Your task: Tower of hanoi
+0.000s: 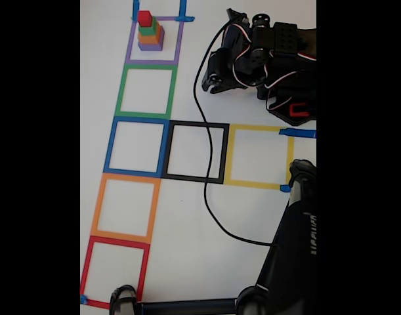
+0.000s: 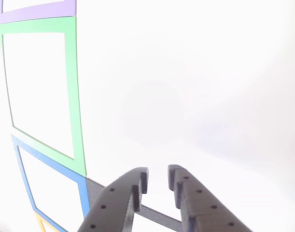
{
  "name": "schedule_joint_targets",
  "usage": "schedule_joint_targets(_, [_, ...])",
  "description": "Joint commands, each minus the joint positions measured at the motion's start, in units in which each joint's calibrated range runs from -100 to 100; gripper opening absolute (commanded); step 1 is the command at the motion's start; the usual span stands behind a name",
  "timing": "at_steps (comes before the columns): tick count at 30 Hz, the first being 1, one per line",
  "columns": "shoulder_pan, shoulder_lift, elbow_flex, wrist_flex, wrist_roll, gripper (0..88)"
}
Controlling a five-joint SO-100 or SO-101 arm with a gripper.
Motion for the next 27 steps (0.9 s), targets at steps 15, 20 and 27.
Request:
schedule_joint_targets(15, [-4.31,7.23,-5.70,-5.88,11.06,0.1])
schedule_joint_targets(20, [-5.17,20.79,-23.52,-7.26,12.24,0.1])
schedule_joint_targets(27, [-4.69,42.51,-57.15,-2.40,17.49,0.1])
